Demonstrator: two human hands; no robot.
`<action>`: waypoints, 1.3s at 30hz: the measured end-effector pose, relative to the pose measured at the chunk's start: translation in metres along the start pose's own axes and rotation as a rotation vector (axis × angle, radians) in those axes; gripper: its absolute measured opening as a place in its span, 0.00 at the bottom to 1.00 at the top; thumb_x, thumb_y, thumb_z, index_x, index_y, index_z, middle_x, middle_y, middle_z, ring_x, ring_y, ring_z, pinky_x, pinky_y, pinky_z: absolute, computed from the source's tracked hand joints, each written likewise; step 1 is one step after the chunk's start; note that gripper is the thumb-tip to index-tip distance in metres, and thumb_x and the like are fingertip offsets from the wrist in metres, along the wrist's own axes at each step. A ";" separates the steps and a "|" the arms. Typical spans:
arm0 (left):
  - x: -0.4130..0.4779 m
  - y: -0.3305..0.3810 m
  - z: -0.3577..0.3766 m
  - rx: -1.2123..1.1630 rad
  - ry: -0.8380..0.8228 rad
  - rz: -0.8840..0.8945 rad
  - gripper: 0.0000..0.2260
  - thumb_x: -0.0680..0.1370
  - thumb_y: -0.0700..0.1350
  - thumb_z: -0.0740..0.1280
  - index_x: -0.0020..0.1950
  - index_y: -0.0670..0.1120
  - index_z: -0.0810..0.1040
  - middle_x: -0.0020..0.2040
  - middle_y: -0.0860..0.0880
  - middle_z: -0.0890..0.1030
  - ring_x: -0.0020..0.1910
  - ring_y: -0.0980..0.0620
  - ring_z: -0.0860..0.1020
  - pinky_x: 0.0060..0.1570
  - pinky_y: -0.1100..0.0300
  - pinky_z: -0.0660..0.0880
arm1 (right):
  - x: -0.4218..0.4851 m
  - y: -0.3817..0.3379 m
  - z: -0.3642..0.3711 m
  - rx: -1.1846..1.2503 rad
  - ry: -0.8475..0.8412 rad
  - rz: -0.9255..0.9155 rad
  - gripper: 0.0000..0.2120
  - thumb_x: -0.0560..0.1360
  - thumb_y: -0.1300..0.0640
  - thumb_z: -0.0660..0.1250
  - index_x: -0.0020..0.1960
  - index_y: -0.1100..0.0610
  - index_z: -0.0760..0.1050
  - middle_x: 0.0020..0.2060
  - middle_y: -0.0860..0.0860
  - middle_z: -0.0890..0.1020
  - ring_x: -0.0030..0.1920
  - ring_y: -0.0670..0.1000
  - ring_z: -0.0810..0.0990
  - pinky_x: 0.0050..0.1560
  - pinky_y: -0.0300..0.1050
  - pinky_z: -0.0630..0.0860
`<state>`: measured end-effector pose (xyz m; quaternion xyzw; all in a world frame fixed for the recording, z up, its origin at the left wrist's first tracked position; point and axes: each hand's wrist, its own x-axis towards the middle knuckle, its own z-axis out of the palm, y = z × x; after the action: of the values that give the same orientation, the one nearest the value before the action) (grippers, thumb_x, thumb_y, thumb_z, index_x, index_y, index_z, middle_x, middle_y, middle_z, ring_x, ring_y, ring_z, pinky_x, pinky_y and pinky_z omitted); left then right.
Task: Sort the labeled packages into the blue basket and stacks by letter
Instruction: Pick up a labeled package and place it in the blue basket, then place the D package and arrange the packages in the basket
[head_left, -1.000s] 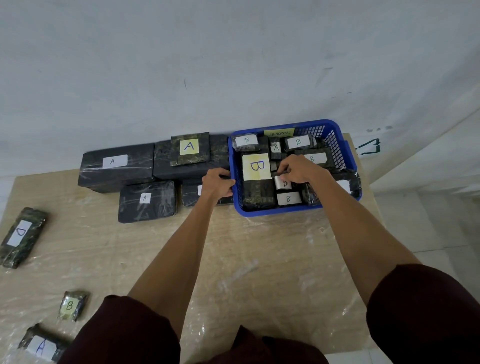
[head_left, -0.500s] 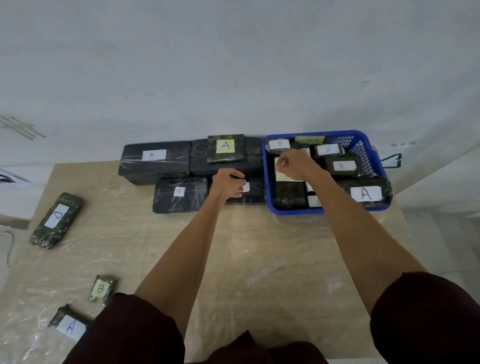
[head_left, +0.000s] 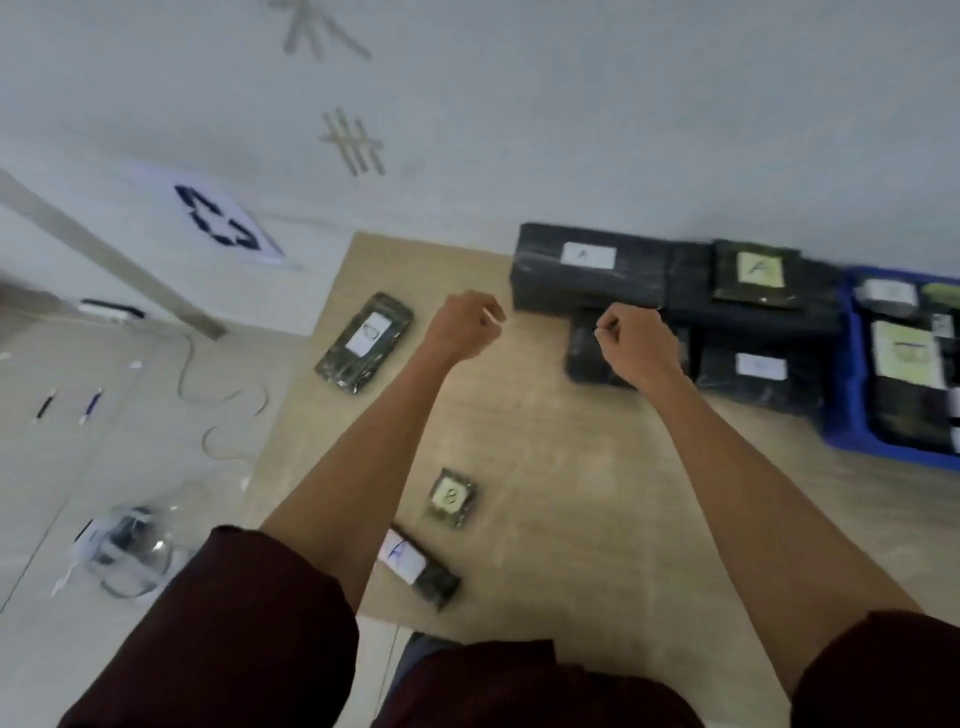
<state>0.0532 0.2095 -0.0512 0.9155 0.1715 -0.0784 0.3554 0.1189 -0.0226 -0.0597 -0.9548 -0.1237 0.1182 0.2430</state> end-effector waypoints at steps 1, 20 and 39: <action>0.000 -0.018 -0.012 0.020 0.010 -0.026 0.10 0.76 0.37 0.67 0.52 0.46 0.85 0.49 0.45 0.86 0.43 0.47 0.83 0.48 0.54 0.81 | -0.002 -0.017 0.017 0.002 -0.042 0.006 0.06 0.80 0.57 0.64 0.50 0.56 0.81 0.47 0.54 0.84 0.51 0.58 0.81 0.46 0.48 0.75; 0.003 -0.196 -0.051 0.135 -0.058 -0.497 0.46 0.66 0.53 0.82 0.75 0.41 0.61 0.70 0.38 0.65 0.66 0.38 0.71 0.62 0.46 0.72 | -0.004 -0.097 0.130 0.020 -0.471 0.201 0.04 0.77 0.62 0.68 0.50 0.59 0.81 0.47 0.51 0.80 0.49 0.53 0.80 0.55 0.48 0.78; -0.002 -0.093 0.012 -1.126 -0.086 -0.572 0.25 0.72 0.39 0.78 0.66 0.43 0.74 0.46 0.48 0.83 0.36 0.55 0.78 0.36 0.59 0.69 | -0.011 -0.095 0.094 0.552 -0.326 0.427 0.16 0.82 0.46 0.64 0.59 0.58 0.74 0.54 0.56 0.82 0.51 0.56 0.84 0.46 0.49 0.80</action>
<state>0.0171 0.2651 -0.1180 0.5023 0.4098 -0.1046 0.7542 0.0648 0.0959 -0.0908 -0.8263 0.0774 0.3454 0.4380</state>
